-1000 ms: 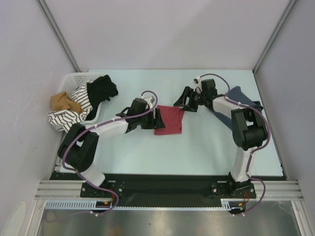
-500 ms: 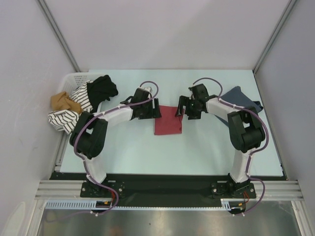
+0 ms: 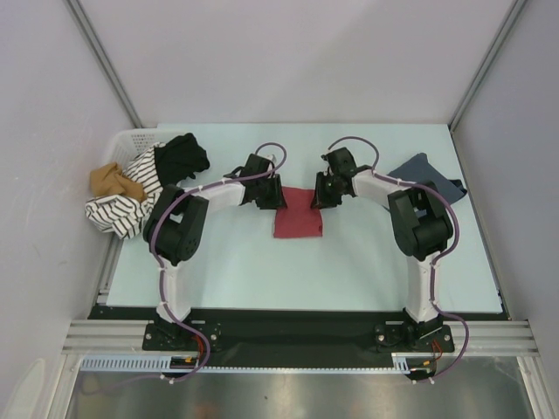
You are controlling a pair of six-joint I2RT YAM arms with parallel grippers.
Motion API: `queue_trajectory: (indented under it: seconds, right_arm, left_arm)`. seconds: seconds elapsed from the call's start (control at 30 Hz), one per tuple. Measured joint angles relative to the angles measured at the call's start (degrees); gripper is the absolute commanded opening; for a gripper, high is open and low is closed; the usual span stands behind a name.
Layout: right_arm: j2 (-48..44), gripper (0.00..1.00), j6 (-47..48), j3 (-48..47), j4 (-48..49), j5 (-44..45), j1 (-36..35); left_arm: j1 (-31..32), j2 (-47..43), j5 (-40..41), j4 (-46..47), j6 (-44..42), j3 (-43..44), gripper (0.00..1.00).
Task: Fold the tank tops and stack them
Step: Neatly place the folded tank top to the corner
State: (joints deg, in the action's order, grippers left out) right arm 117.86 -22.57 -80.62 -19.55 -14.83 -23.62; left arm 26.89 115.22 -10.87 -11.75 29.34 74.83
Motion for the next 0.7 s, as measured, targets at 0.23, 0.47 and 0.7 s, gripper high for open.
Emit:
queue_trajectory:
  seconds: [0.23, 0.47, 0.7]
  right_arm:
    - [0.61, 0.05, 0.20, -0.59, 0.17, -1.73, 0.24]
    - [0.22, 0.64, 0.44, -0.70, 1.49, -2.34, -0.81]
    - [-4.39, 0.71, 0.44, 2.23, -0.50, 1.25, 1.75]
  left_arm:
    - [-0.46, 1.68, -2.84, 0.72, 1.25, 1.14, 0.09]
    - [-1.14, 1.16, -3.08, 1.79, 1.38, -0.09, 0.10]
    - [-2.47, -1.09, -3.48, 3.72, 1.62, -3.76, 0.16]
